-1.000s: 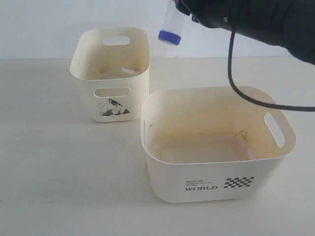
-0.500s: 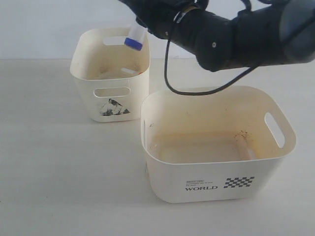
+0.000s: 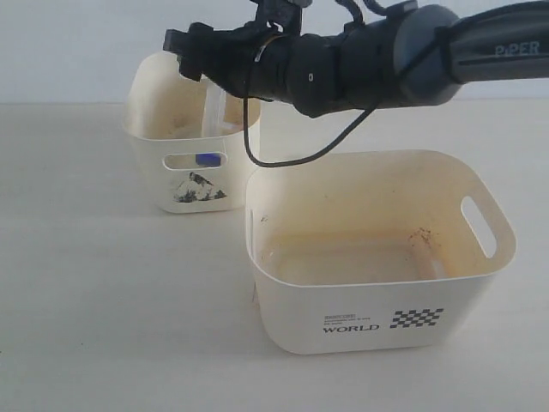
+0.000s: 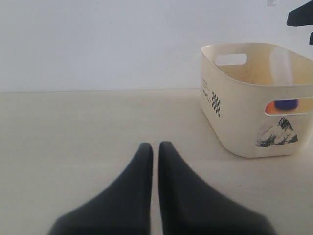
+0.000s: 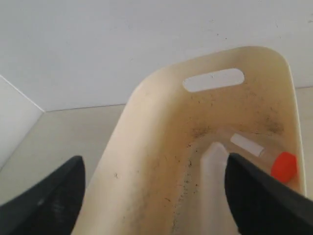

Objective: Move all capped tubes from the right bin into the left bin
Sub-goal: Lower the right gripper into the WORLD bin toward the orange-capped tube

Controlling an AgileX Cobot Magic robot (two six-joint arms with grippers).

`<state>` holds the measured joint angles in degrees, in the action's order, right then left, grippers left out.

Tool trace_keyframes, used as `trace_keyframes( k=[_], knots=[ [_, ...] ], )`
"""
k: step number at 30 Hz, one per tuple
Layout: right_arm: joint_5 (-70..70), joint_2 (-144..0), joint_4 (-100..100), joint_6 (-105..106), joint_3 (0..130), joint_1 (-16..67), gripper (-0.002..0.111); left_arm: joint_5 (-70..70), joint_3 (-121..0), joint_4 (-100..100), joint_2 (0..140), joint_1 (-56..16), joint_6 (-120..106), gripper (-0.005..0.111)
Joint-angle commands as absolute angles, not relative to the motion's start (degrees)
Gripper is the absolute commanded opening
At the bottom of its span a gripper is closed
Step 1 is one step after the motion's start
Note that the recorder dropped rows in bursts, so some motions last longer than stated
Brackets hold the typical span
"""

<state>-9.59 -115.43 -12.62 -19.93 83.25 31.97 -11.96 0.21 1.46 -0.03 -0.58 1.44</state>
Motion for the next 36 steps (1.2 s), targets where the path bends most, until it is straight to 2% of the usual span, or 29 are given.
trace_keyframes(
  k=[1, 6, 8, 12, 16, 21, 25, 27, 31, 32, 36],
  knots=[
    [-4.6, -114.4, -12.1, -16.8, 85.1, 32.1, 0.071, -11.9, 0.0, 1.2, 0.0, -0.6, 2.0, 0.004],
    [7.4, -109.7, -12.1, -10.1, 87.0, 31.9, 0.043, -11.9, 0.0, 1.2, 0.0, -0.6, 2.0, 0.004],
    [13.9, -106.4, -12.1, -6.6, 87.1, 31.8, 0.037, -11.9, 0.0, 1.2, 0.0, -0.6, 2.0, 0.004],
    [27.1, -100.5, -9.1, -5.0, 87.1, 31.2, 0.037, -12.0, 0.0, 1.2, 0.0, -0.6, 2.0, 0.004],
    [41.8, -95.6, 2.7, -11.7, 86.5, 31.2, 0.037, -12.0, 0.0, 1.2, 0.0, -0.6, 2.0, 0.004],
    [53.4, -90.3, 15.9, -22.6, 81.5, 31.2, 0.037, -12.0, 0.0, 1.2, 0.0, -0.6, 2.0, 0.004],
    [58.8, -88.1, 16.9, -24.5, 76.1, 31.2, 0.037, -12.0, 0.0, 1.2, 0.0, -0.6, 2.0, 0.004],
    [60.4, -88.0, 17.7, -26.9, 73.5, 31.2, 0.044, -12.0, 0.0, 1.2, 0.0, -0.6, 2.0, 0.004],
    [59.5, -88.0, 18.1, -31.1, 67.8, 31.2, 0.078, -12.0, 0.0, 1.2, 0.0, -0.6, 2.0, 0.004],
    [58.6, -88.0, 18.1, -31.9, 66.4, 31.2, 0.082, -12.0, 0.0, 1.2, 0.0, -0.6, 2.0, 0.004],
    [54.3, -88.0, 18.0, -33.0, 61.9, 31.2, 0.082, -12.0, 0.0, 1.2, 0.0, -0.6, 2.0, 0.004]
  ],
)
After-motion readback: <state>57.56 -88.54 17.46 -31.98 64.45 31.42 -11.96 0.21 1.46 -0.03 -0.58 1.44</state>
